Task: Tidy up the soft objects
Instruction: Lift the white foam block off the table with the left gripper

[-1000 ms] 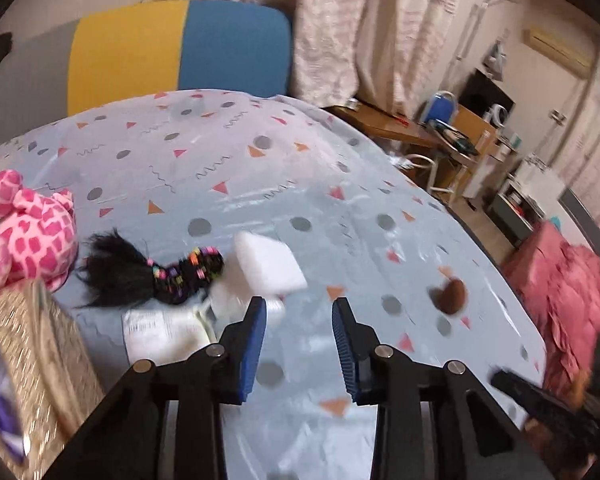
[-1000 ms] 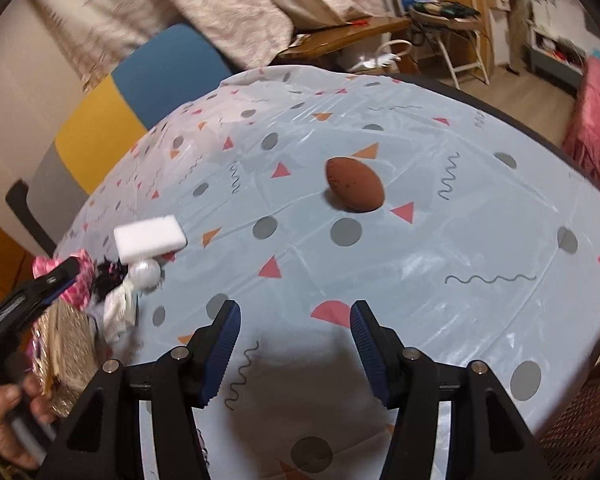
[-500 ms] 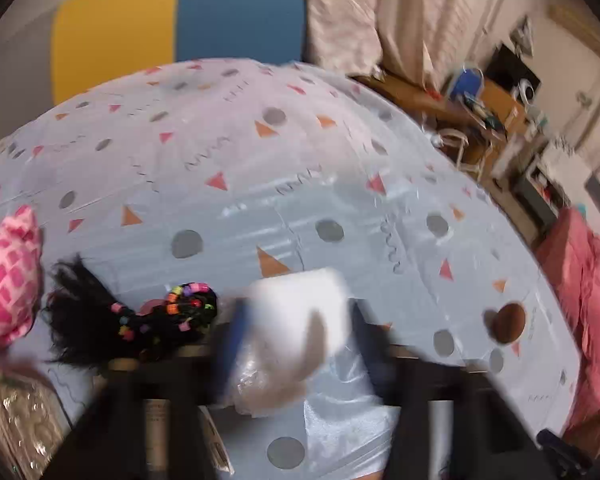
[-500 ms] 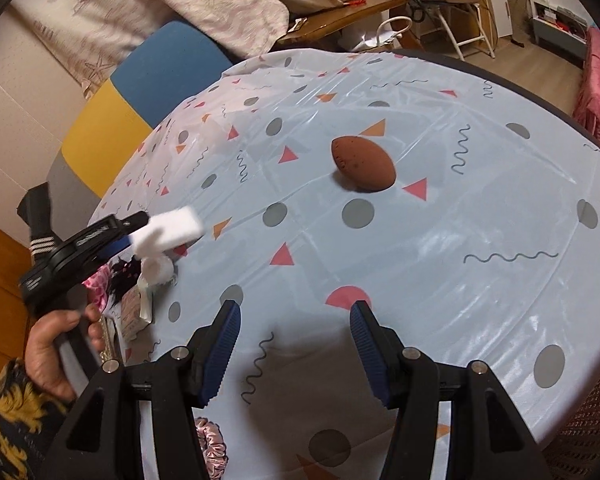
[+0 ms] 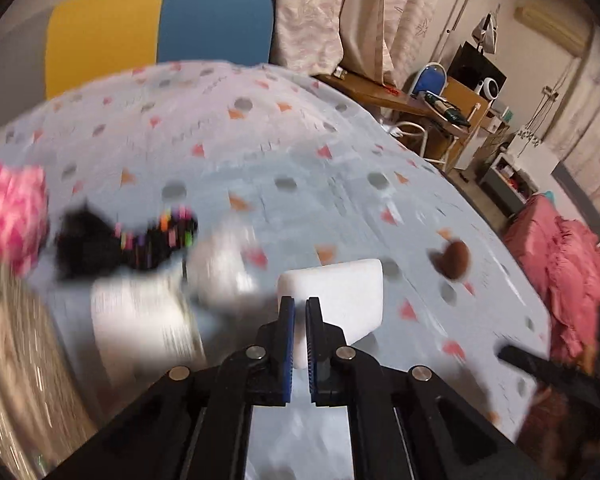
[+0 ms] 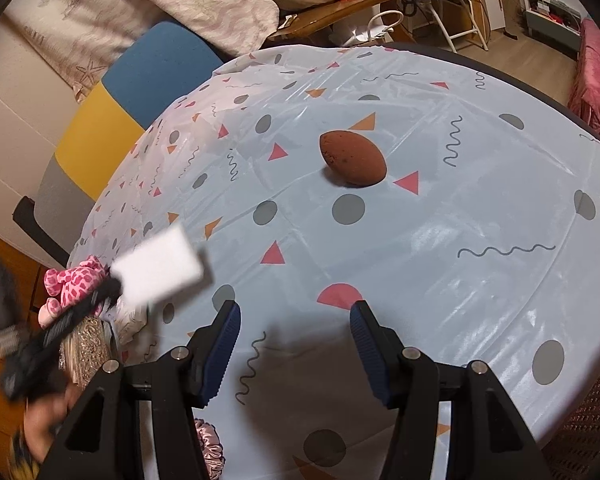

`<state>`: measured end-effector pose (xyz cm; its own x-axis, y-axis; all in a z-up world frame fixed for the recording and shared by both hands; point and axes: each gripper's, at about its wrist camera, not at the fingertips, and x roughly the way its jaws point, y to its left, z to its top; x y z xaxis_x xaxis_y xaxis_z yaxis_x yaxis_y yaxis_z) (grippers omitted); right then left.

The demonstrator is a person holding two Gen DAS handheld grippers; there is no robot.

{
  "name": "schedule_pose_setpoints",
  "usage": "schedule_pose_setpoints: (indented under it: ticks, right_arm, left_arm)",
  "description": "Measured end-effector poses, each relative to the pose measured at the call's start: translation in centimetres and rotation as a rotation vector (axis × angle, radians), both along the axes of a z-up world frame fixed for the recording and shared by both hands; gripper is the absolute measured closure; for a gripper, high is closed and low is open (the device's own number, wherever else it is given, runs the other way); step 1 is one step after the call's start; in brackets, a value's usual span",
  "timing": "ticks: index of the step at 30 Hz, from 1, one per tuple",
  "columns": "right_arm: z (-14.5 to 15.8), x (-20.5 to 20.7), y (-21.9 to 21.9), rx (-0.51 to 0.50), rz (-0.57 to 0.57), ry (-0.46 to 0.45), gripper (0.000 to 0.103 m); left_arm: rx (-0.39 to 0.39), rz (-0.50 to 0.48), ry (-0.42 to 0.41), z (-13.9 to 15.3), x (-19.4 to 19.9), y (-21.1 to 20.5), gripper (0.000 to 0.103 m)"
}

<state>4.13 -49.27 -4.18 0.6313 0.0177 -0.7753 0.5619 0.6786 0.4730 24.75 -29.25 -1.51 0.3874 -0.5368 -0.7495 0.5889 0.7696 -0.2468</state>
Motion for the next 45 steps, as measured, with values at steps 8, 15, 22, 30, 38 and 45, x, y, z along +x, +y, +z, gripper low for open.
schedule_pose_setpoints:
  ticks: [8, 15, 22, 30, 38, 45]
  right_arm:
    - [0.2, 0.0, 0.3, -0.025, 0.006, 0.007, 0.045]
    - [0.1, -0.2, 0.2, -0.022, 0.0, 0.018, 0.045]
    - [0.2, 0.0, 0.6, -0.039, 0.013, 0.026, 0.045]
    - [0.1, 0.0, 0.3, -0.02, 0.011, 0.02, 0.045]
    - [-0.1, 0.3, 0.5, -0.011, 0.029, 0.021, 0.045]
    - [-0.3, 0.4, 0.5, -0.017, 0.034, 0.035, 0.045]
  left_arm:
    - [0.098, -0.016, 0.067, -2.5, -9.2, 4.3, 0.096]
    - [0.175, -0.054, -0.019, -3.1, -14.7, 7.6, 0.028]
    - [0.258, -0.197, -0.249, -1.1, -14.7, 5.6, 0.019]
    - [0.373, -0.414, -0.216, -3.1, -12.0, 0.8, 0.015]
    - [0.398, -0.406, -0.092, -6.4, -8.1, -1.8, 0.037]
    - [0.324, -0.314, -0.083, -6.4, -8.5, 1.1, 0.043]
